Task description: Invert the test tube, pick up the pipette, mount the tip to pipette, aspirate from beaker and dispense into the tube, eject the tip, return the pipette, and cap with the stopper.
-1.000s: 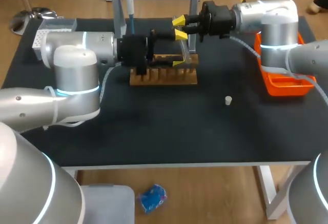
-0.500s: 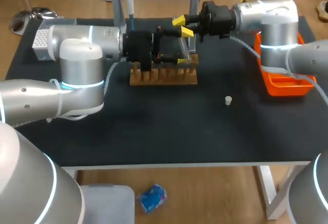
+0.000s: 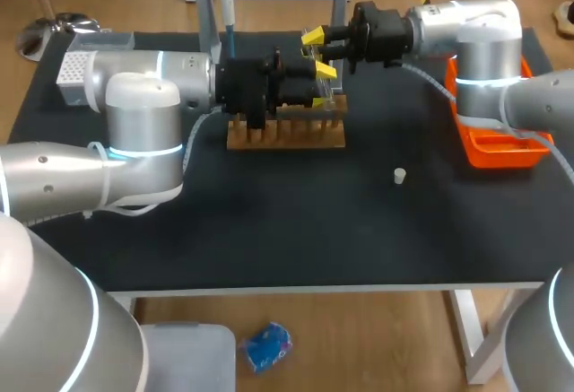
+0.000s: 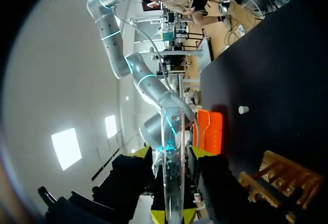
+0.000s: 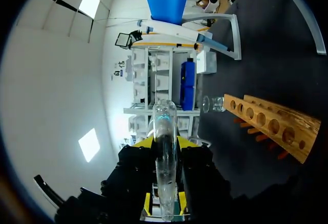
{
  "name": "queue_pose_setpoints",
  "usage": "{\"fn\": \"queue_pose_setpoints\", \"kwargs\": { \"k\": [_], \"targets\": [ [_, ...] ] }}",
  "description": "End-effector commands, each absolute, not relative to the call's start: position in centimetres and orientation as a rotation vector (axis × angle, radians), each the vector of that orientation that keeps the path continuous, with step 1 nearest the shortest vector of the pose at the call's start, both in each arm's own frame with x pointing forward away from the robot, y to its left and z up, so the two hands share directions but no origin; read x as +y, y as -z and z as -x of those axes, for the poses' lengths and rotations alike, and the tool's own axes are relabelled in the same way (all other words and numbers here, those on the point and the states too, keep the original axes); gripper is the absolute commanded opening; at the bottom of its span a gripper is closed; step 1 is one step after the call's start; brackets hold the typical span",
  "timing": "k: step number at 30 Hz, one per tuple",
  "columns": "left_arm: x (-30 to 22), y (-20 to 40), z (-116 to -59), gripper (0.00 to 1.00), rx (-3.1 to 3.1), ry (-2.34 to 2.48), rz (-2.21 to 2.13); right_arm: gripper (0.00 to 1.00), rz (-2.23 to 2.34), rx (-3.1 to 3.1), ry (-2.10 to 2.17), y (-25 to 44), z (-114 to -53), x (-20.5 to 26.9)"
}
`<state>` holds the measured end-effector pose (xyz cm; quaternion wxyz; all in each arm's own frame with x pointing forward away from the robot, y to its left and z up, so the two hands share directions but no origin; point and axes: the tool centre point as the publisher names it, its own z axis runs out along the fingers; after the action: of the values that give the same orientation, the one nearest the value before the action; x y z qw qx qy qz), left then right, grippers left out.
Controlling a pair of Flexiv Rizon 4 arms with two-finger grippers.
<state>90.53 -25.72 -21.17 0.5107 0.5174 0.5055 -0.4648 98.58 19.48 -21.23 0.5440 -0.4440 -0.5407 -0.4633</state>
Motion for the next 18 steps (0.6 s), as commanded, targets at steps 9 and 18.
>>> {"fn": "queue_pose_setpoints", "kwargs": {
  "k": [9, 18],
  "targets": [
    [-25.77, 21.15, -90.59, 0.00, 1.206, 1.126, -1.247, 0.69, 1.057, -1.287, 1.099, 21.09, -98.51, 19.42],
    [-25.77, 21.15, -90.59, 0.00, 1.206, 1.126, -1.247, 1.00, 1.057, -1.287, 1.099, 21.09, -98.51, 19.42]
  ]
}}
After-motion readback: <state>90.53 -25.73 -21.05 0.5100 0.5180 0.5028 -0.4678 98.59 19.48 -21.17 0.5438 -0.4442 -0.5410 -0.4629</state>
